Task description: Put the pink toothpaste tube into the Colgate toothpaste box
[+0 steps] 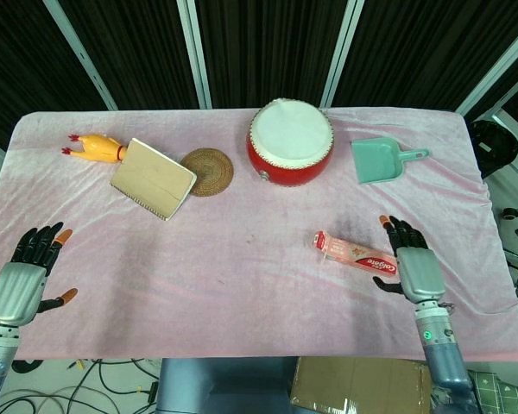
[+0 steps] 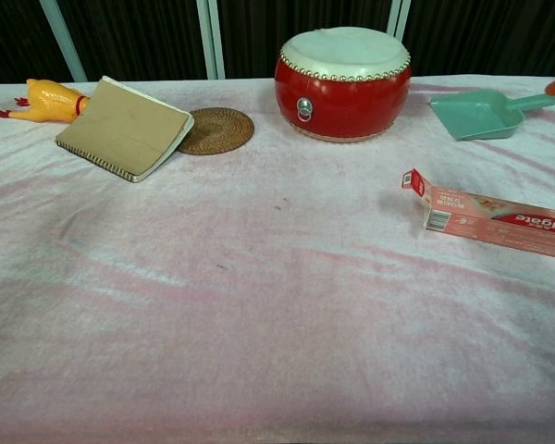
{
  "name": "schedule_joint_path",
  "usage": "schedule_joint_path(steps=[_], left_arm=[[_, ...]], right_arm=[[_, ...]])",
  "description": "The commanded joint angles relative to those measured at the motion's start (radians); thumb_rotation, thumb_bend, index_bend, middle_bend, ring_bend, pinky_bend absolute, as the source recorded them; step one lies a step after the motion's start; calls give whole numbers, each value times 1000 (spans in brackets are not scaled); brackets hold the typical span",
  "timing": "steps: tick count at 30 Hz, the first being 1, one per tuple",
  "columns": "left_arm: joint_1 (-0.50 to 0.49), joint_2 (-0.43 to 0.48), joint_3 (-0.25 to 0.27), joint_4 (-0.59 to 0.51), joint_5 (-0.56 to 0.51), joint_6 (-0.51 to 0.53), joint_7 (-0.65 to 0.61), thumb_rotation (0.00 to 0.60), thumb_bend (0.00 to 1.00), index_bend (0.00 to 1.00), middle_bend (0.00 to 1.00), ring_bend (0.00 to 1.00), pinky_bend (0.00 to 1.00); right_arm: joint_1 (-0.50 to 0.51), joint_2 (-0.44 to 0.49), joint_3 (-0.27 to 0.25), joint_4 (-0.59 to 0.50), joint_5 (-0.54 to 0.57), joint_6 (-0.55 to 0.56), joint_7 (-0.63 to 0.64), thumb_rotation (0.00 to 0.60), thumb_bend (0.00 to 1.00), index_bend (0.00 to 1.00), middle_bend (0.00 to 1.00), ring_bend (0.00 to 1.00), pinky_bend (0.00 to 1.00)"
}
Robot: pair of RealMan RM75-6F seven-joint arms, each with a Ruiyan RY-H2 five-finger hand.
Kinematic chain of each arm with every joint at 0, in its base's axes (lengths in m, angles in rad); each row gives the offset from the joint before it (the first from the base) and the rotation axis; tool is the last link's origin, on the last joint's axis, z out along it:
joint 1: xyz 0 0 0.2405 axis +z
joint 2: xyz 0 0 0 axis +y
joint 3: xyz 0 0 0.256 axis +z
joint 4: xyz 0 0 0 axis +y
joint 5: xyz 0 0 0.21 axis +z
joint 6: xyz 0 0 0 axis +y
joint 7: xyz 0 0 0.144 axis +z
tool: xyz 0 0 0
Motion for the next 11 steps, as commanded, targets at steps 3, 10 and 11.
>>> schedule_joint_path(steps=[3, 10, 11], left_arm=[[9, 10, -2, -10, -21, -21, 68, 600, 0, 0, 0, 0, 0], [28, 1, -18, -21, -53, -19, 149, 600, 0, 0, 0, 0, 0], [29, 1, -21, -19, -58, -21, 152, 600, 0, 0, 0, 0, 0]], right_arm=[[-167, 209, -129, 14, -159, 156, 70, 600, 102, 0, 0, 0, 74], [-265, 210, -141, 133, -199, 258, 150, 600, 101, 0, 0, 0, 69], [-267, 207, -138, 131, -196, 254, 157, 600, 101, 0, 0, 0, 69]])
